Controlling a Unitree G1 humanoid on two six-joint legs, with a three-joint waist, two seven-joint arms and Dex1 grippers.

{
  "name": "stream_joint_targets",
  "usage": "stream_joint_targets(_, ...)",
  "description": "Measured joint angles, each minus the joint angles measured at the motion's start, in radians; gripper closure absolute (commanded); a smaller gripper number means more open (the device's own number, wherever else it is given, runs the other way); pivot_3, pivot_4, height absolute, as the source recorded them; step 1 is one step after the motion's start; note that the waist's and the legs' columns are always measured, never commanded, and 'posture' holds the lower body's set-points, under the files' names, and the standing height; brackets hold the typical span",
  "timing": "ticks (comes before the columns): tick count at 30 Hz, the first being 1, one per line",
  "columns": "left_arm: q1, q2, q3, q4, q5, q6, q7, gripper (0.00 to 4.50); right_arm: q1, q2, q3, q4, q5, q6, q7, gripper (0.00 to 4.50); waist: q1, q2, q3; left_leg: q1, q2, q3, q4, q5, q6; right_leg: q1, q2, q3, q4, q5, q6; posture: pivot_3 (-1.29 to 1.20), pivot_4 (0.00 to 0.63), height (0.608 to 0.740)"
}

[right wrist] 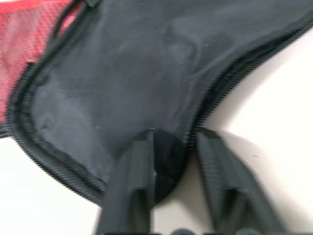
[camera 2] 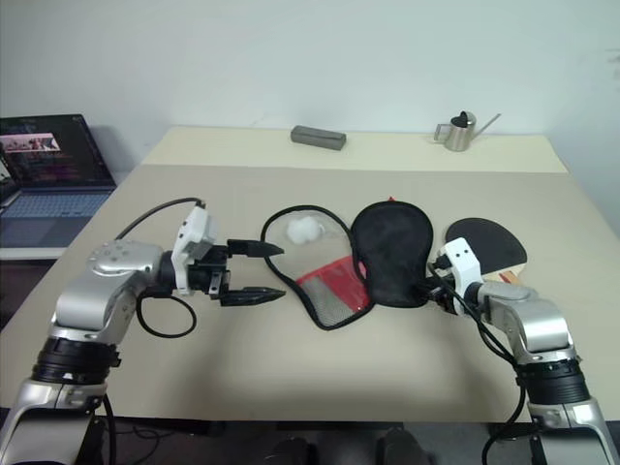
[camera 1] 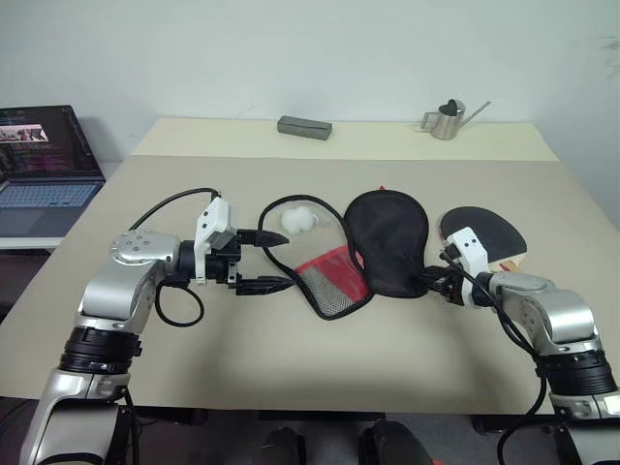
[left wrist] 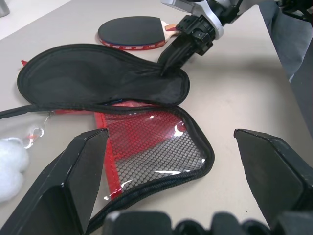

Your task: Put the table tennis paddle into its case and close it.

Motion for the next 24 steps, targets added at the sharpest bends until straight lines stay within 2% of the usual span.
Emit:
stream_joint_targets(6,0.0,-0.004,0.0,0.0,0.0,-0.001,0.003,0.0,0.0,-0.032,-0.014,0.035,-0.013,-0.051,-0.018,0.06,0.002,0.0,0.0,-0.002,0.0,-0.001,0.004,0.0,0.0,0.0,0.0,0.0,0.0,0.001,0.001,0.0,0.15,0.74)
stream_joint_targets(11,0.0,-0.004,0.0,0.0,0.0,-0.004,0.006,0.0,0.0,-0.105,-0.103,0.051,0.01,-0.058,0.006,0.02,0.004,0.0,0.0,-0.003,0.0,-0.001,0.005,0.0,0.0,0.0,0.0,0.0,0.0,0.001,0.001,0.0,0.15,0.74)
stream_joint_targets(16,0.002,-0.005,0.001,0.002,0.0,-0.01,0.006,0.0,0.017,-0.148,-0.217,-0.049,0.137,-0.037,0.096,0.02,0.001,0.0,0.0,-0.003,0.001,-0.001,0.005,0.0,0.0,0.0,0.001,0.0,0.0,0.001,0.001,0.0,0.15,0.74)
stream_joint_targets(24,-0.002,-0.03,0.0,0.024,0.0,-0.029,0.002,0.0,0.114,-0.288,-0.351,-0.086,0.201,-0.025,0.158,0.02,0.004,0.0,0.0,-0.004,0.0,-0.001,0.005,0.0,0.0,0.0,0.001,0.0,-0.001,0.001,0.001,0.0,0.15,0.74)
